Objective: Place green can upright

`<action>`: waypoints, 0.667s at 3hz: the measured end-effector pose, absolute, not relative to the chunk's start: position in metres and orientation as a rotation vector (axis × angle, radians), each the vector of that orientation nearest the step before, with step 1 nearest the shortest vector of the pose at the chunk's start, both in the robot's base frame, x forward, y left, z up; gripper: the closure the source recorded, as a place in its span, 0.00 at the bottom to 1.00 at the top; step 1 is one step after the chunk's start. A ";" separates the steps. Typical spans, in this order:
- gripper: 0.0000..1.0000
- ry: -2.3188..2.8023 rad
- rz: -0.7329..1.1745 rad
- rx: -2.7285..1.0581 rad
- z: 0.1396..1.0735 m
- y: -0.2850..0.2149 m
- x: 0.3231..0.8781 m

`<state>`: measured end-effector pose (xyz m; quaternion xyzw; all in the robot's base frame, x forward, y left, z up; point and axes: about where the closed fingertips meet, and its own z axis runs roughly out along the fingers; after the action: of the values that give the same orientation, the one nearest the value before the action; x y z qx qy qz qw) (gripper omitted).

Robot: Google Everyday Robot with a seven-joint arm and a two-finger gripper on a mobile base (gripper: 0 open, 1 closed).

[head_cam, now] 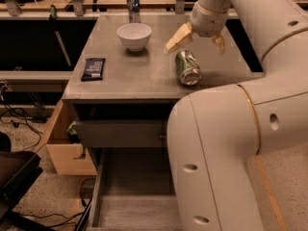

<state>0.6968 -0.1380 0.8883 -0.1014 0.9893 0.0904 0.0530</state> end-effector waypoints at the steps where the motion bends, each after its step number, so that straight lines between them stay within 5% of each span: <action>1: 0.00 3.037 0.292 -0.324 0.867 -0.136 0.697; 2: 0.00 3.052 0.308 -0.353 0.844 -0.138 0.699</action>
Offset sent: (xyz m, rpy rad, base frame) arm -0.0278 -0.0082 -0.0761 0.0101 0.1342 0.0767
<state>0.6986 -0.1383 0.8442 -0.1143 0.9881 0.0998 0.0271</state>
